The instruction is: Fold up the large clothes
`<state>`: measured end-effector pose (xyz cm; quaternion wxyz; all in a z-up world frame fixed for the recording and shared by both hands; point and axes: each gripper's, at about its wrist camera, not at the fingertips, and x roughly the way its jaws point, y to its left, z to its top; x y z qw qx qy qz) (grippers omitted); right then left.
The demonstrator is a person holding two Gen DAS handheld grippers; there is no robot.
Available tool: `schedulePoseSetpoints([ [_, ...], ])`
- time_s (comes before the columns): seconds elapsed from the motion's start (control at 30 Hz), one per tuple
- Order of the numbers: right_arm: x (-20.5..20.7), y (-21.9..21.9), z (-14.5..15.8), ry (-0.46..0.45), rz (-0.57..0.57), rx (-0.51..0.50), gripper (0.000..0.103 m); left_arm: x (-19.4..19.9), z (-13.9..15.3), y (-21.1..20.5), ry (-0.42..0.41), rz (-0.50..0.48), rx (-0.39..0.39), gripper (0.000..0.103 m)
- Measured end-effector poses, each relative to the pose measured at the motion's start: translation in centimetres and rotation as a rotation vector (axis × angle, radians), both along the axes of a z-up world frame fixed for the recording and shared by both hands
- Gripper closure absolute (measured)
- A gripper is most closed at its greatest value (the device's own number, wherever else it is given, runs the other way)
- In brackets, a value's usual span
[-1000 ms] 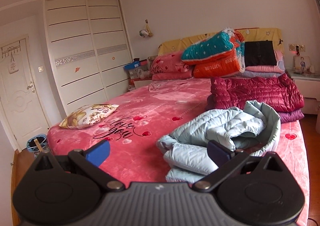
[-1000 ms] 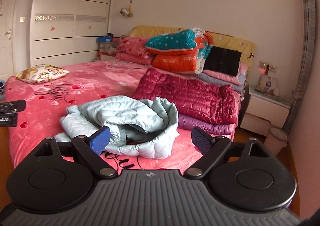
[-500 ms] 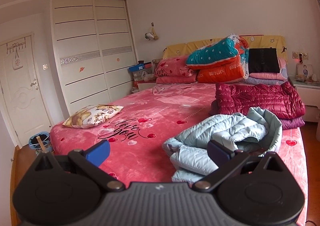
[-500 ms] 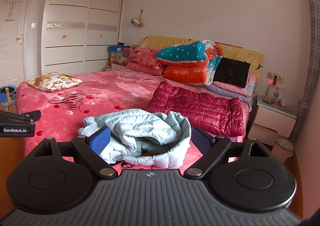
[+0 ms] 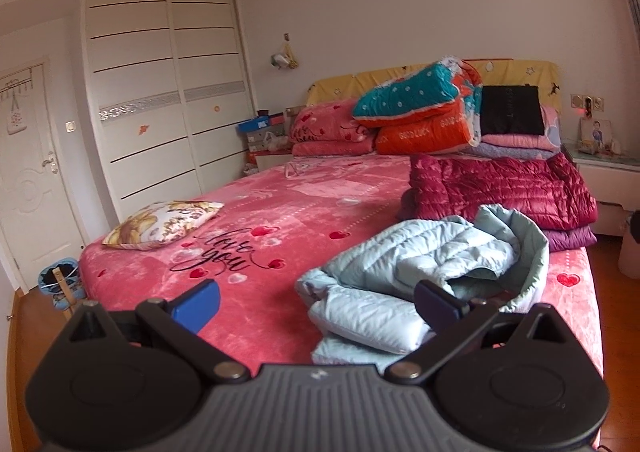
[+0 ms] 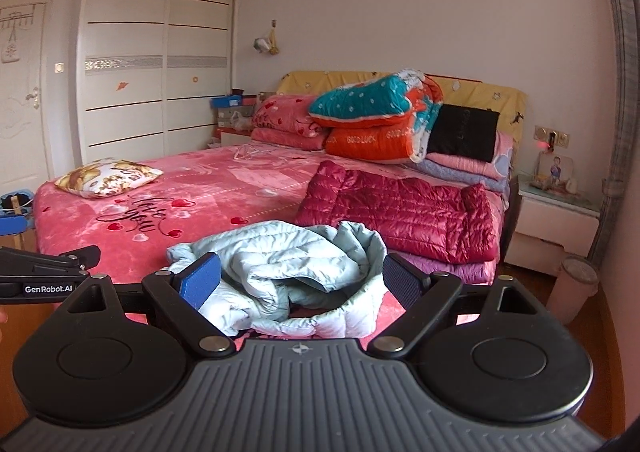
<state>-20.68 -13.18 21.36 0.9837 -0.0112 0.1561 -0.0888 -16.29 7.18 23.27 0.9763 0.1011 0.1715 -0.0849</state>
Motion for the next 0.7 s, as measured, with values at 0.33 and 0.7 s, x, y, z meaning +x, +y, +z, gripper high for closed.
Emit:
schedulePoseSetpoints([
  [0.33, 1.4, -1.7, -2.7, 0.016, -0.084, 0.048, 0.000, 2.2, -2.2, -3.3, 0.076, -0.045, 0.014, 0.001],
  [0.7, 2.4, -3.0, -6.7, 0.010, -0.139, 0.074, 0.000, 4.7, -5.3, -6.7, 0.157, -0.048, 0.009, 0.001],
])
